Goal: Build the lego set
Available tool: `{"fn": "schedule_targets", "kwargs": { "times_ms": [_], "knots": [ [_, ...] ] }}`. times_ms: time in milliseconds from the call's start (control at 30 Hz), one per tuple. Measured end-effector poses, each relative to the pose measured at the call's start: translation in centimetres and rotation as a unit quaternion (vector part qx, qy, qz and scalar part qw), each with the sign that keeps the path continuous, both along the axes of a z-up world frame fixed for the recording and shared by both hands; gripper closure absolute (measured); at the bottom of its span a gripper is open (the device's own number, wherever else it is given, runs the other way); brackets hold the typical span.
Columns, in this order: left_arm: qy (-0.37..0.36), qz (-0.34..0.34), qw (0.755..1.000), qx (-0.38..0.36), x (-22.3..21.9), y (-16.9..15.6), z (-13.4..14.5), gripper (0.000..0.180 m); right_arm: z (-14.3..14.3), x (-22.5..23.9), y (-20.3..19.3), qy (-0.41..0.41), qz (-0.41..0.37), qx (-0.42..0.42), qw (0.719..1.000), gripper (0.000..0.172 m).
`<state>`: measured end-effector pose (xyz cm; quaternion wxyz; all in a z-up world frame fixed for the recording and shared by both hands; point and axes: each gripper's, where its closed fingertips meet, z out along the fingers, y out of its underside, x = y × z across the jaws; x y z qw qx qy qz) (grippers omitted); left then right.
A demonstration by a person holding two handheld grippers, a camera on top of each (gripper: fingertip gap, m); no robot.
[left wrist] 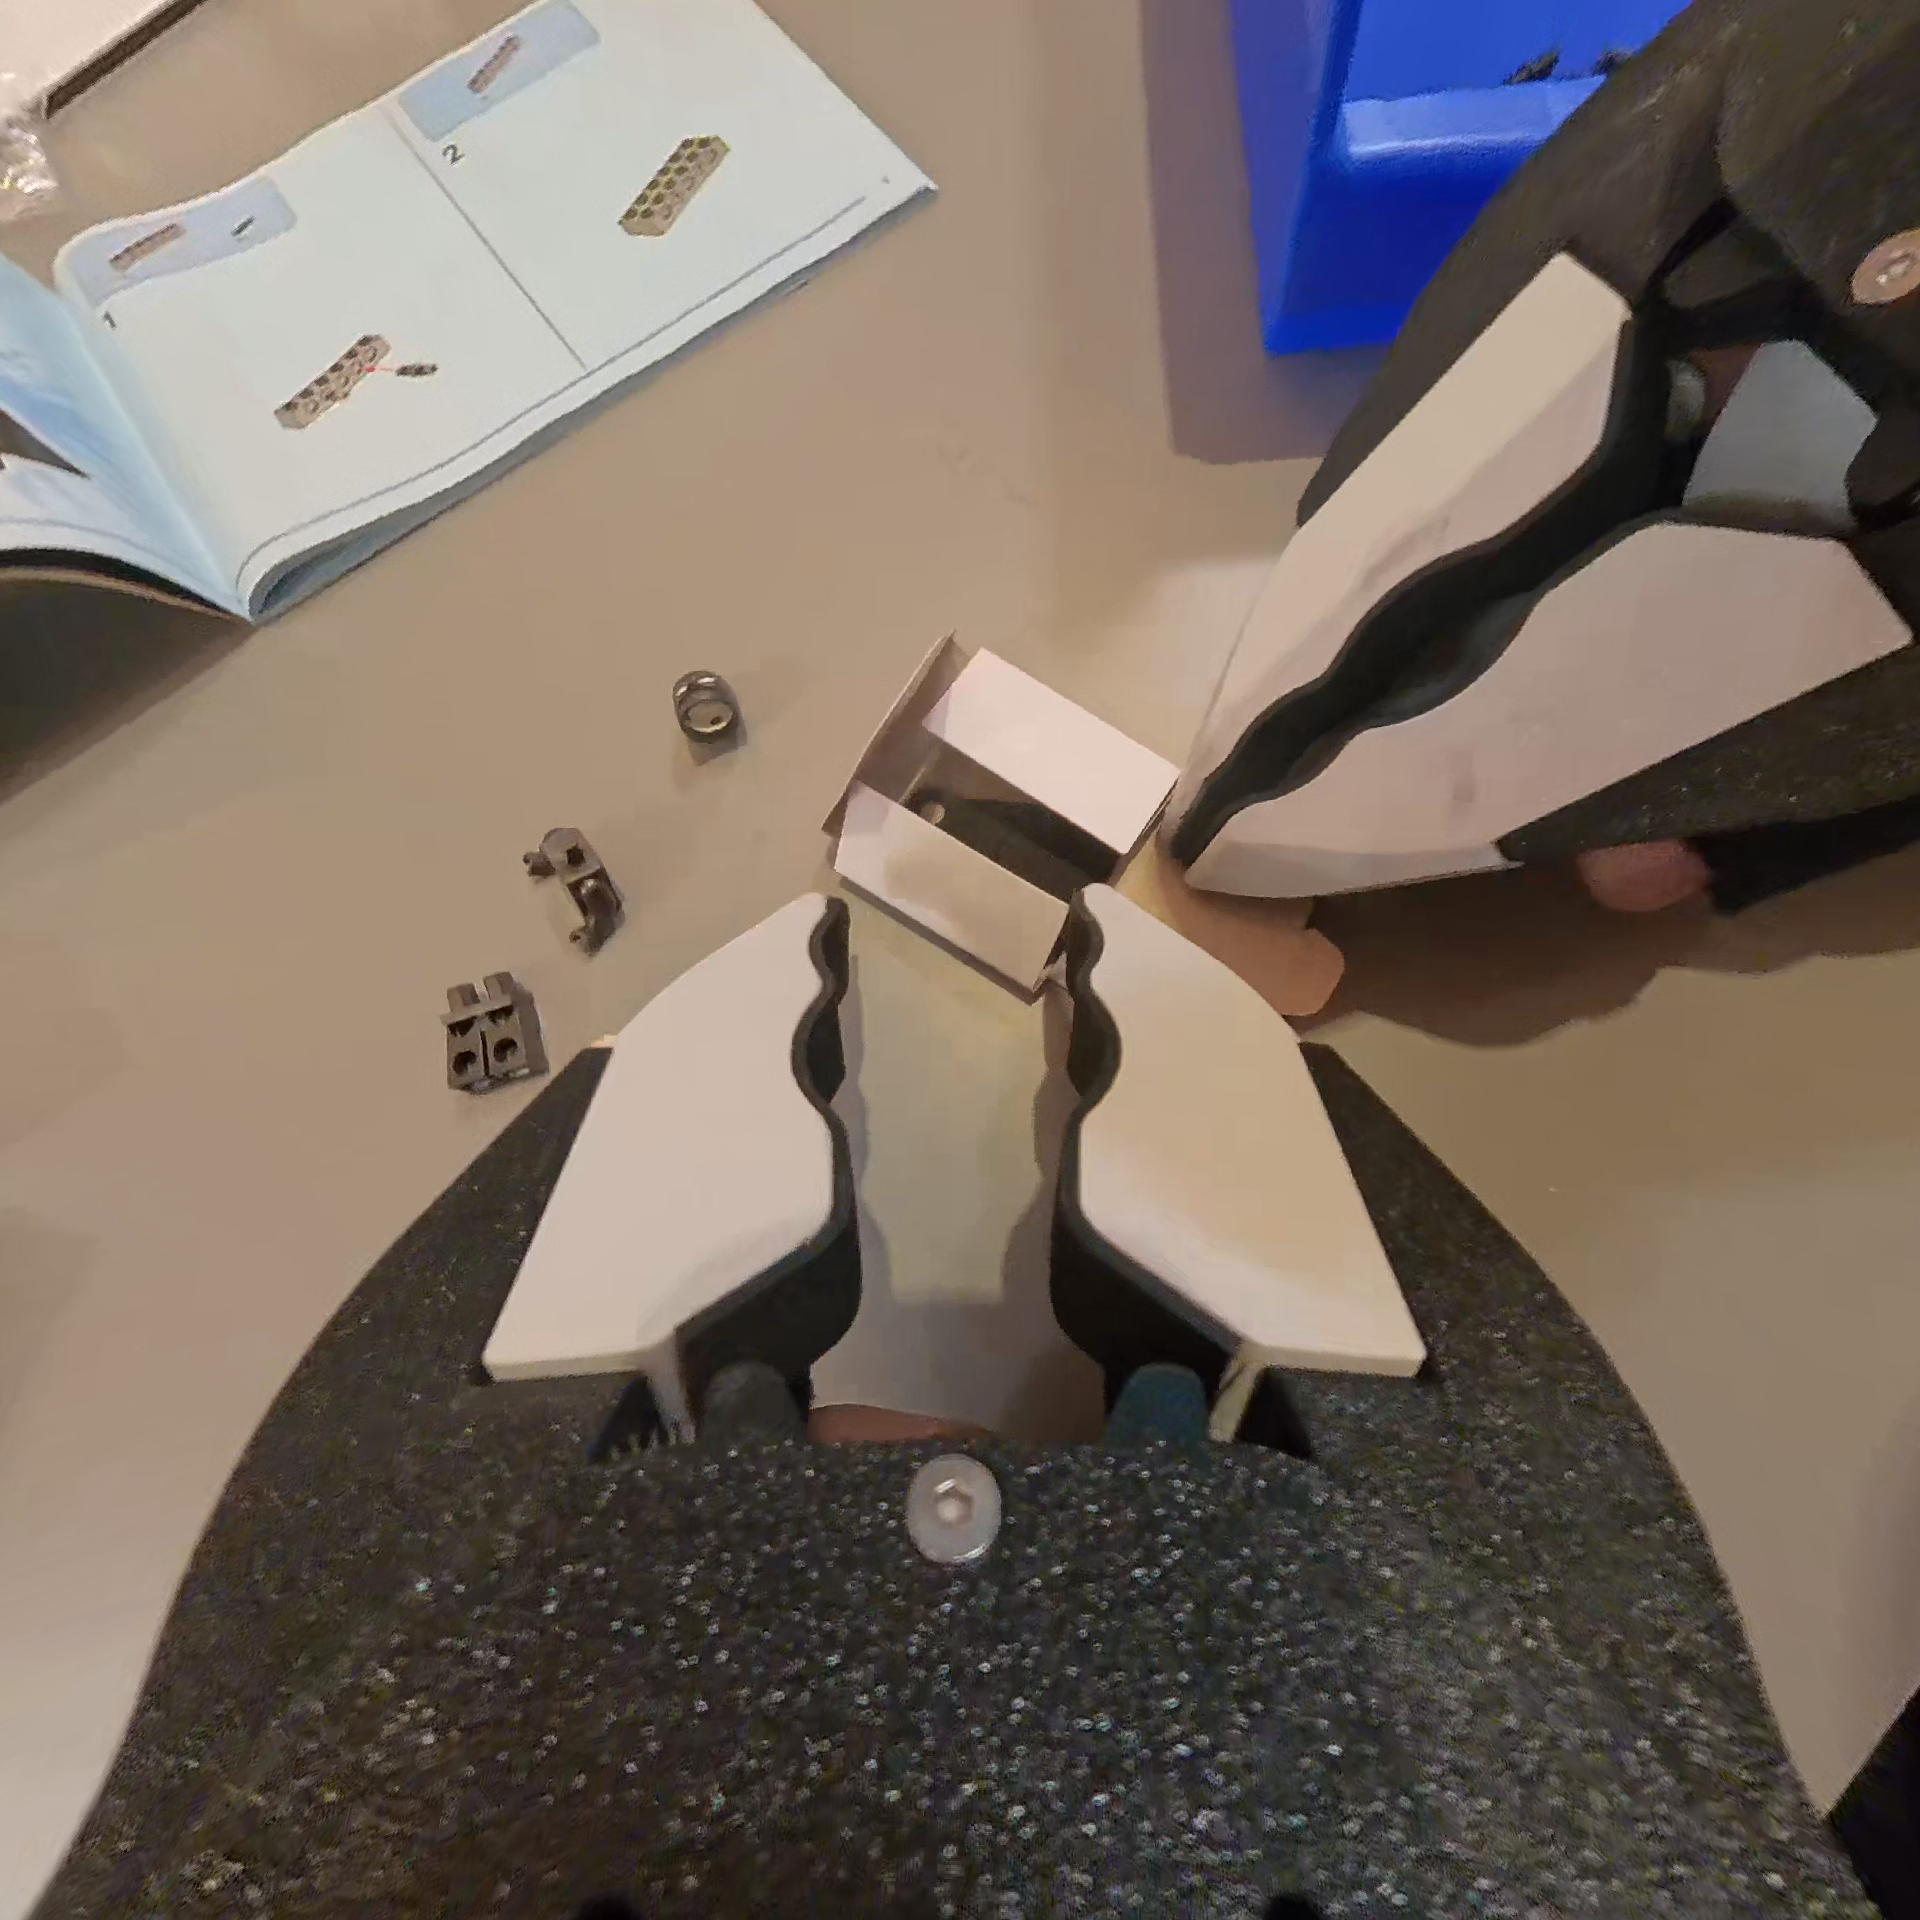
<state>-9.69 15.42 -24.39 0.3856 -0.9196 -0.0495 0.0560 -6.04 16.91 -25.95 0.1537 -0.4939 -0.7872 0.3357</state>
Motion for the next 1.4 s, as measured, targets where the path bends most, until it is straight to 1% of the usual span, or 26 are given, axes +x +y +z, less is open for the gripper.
{"fn": "schedule_targets", "kwargs": {
  "times_ms": [267, 400, 600, 767, 900, 1067, 1233, 1400],
  "knots": [
    [-0.019, 0.041, 0.999, 0.021, -0.6, -0.9, 0.0, 0.143, 0.0, 0.0, 0.0, 0.003, 0.001, 0.008, 1.0, 0.169],
    [-0.022, 0.053, 0.998, 0.027, -0.9, -1.1, 0.0, 0.148, 0.0, 0.1, -0.1, 0.005, 0.003, 0.009, 1.0, 0.169],
    [-0.023, 0.047, 0.998, 0.037, -0.6, -0.8, 0.1, 0.156, 0.3, 0.0, -0.1, 0.019, 0.003, 0.012, 1.0, 0.168],
    [-0.012, 0.046, 0.998, 0.048, -0.7, -0.7, 0.4, 0.167, 1.0, -0.1, 0.2, 0.04, -0.01, 0.006, 0.999, 0.166],
    [-0.017, 0.044, 0.998, 0.051, -0.8, -0.7, 0.5, 0.171, 1.4, -0.4, 0.4, 0.053, -0.019, 0.007, 0.998, 0.165],
    [-0.025, 0.04, 0.998, 0.052, -0.9, -0.8, 0.4, 0.173, 1.5, -1.1, 0.4, 0.07, -0.018, 0.037, 0.997, 0.163],
    [-0.038, 0.03, 0.997, 0.058, -0.9, -0.9, 0.6, 0.18, 1.9, -2.0, -0.3, 0.091, -0.001, 0.067, 0.994, 0.163],
    [-0.048, 0.011, 0.997, 0.054, -1.1, -1.3, 0.4, 0.18, 2.4, -2.6, -1.4, 0.089, 0.022, 0.056, 0.994, 0.162]
  ]
}}
